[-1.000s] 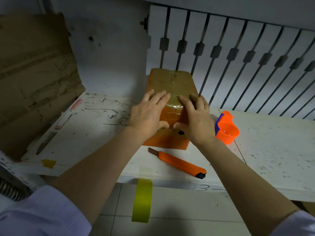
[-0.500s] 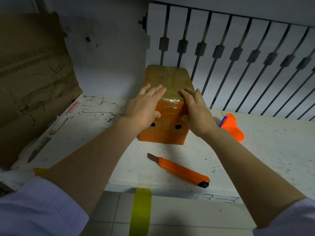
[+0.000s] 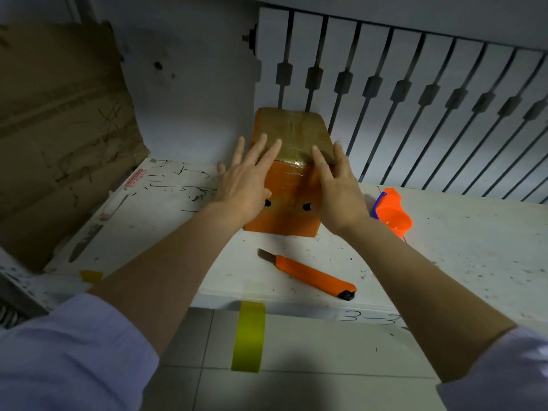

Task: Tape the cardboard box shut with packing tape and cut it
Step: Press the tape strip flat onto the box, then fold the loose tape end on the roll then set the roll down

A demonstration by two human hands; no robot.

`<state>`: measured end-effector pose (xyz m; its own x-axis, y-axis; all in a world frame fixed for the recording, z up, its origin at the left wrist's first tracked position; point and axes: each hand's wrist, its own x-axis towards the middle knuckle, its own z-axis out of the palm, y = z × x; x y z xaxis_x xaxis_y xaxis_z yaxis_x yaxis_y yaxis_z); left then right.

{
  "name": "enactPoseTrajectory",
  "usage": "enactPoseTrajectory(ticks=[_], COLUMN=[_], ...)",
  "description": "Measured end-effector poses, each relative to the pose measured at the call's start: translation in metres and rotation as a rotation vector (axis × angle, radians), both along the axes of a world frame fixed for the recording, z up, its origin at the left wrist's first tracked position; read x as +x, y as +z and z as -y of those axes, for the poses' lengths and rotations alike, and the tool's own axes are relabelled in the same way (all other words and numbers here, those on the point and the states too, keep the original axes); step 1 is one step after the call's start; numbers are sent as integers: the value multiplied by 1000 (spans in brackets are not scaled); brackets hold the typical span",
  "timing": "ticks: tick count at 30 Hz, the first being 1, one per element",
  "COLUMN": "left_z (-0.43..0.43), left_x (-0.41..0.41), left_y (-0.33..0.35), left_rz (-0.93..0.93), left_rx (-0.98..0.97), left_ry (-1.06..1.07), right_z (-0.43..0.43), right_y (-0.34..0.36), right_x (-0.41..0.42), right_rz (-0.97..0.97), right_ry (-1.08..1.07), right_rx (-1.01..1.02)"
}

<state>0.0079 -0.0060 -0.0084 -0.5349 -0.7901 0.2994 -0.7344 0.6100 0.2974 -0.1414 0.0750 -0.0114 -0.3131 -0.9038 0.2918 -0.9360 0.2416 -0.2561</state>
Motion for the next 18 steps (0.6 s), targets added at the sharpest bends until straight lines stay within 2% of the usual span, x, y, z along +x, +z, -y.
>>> enactPoseTrajectory(ticks=[3,5,7,9,11,13,16,18], left_z=[-26,-49,-71,-84,-93,-100,-105,-108], left_x=[18,31,42,48,52,54,57,58], left_y=[-6,-17,-35,-62,-86,-103,-116,-120], left_rz=[-216,-393,-522,-538,-520,-521,-503,-616], left_rx=[114,168,227,386,620,733,797,946], left_ry=[37,126,248,361,438,507,546,546], right_z=[-22,-35,-49,-61,-72,-83,-95,-99], right_y=[-12,-24,-37,-47,-53,-59,-66,-71], right_x=[18,30,42,55,68,82,97,105], right_rz=[26,79,198,320,590,911,1038,1119], right_ry=[-7,-15,-21,-74,-151,-215,-216,-214], right_rx=[-280,-302,-152,52,240,361,501,522])
